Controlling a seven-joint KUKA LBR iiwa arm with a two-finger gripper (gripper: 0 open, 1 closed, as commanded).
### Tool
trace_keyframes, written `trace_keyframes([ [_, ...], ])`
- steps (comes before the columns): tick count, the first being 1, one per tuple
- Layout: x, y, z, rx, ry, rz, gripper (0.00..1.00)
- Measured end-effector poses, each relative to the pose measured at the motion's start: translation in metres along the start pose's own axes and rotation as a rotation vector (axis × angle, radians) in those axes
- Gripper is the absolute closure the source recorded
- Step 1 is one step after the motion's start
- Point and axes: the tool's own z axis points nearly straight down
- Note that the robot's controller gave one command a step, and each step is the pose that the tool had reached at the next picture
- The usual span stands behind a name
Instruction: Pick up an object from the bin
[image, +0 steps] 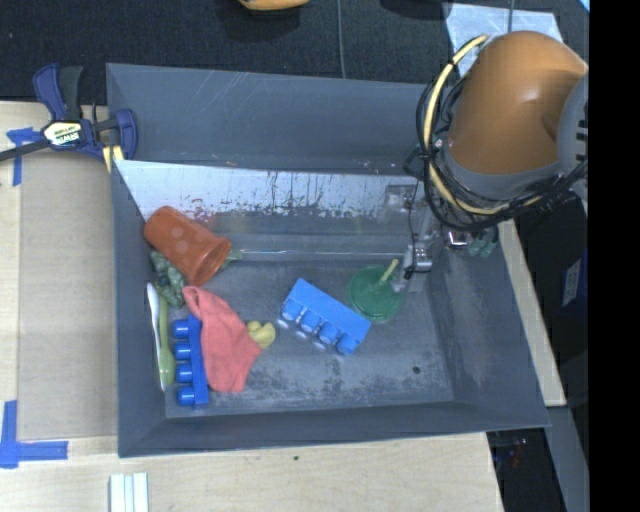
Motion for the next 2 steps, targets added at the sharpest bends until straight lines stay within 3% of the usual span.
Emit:
trace_keyframes([
  [1, -0.001, 0.0, -0.005, 0.0, -0.009, 0.0, 0.0],
  [2, -0.006, 0.03, 0.083, 0.0, -0.013, 0.018, 0.0],
])
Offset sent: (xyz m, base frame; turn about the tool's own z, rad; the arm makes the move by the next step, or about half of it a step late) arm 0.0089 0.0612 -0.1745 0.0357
